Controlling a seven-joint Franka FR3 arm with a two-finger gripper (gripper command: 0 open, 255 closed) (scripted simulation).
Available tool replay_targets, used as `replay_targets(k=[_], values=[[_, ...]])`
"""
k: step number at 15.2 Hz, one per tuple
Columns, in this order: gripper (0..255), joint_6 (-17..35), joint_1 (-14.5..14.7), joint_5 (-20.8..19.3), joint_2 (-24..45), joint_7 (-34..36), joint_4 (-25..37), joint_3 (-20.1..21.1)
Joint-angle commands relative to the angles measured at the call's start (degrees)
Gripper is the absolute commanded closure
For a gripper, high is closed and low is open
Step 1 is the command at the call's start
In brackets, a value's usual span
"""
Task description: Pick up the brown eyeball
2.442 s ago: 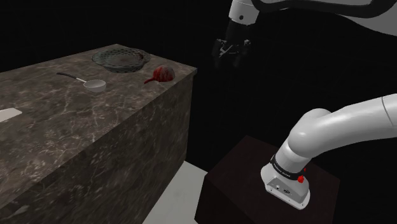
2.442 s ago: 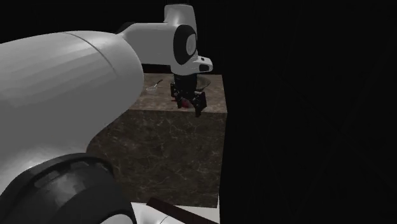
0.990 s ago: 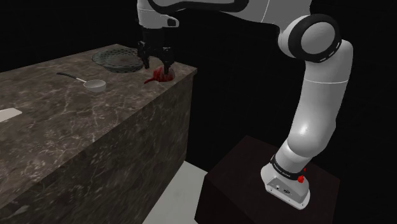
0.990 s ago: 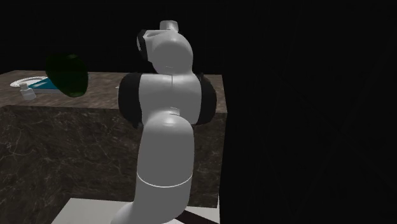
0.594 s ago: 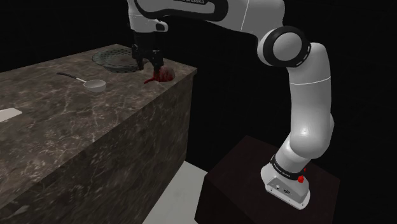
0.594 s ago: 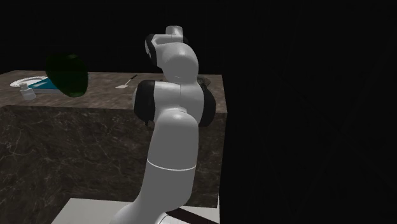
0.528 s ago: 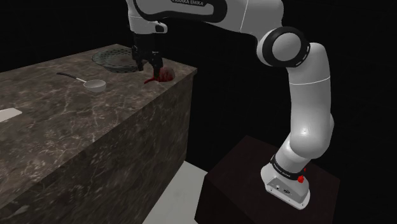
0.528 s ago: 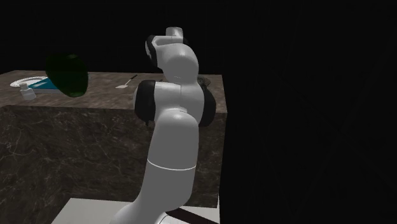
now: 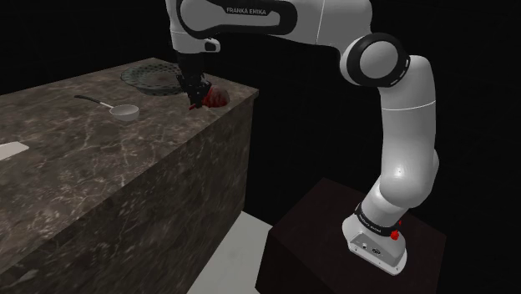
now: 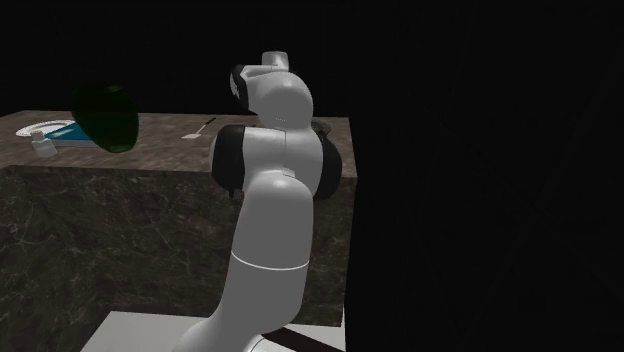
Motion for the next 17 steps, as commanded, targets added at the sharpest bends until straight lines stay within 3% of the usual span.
replay_targets(k=[1, 7, 17], values=[[255, 0.01, -0.02, 0.02, 0.01, 0.00, -0.11, 0.00], [255, 0.02, 0.05, 0.00, 0.06, 0.06, -0.08, 0.01], [255, -9.81, 3.39, -1.37, 3.15, -0.24, 13.06, -0.35]])
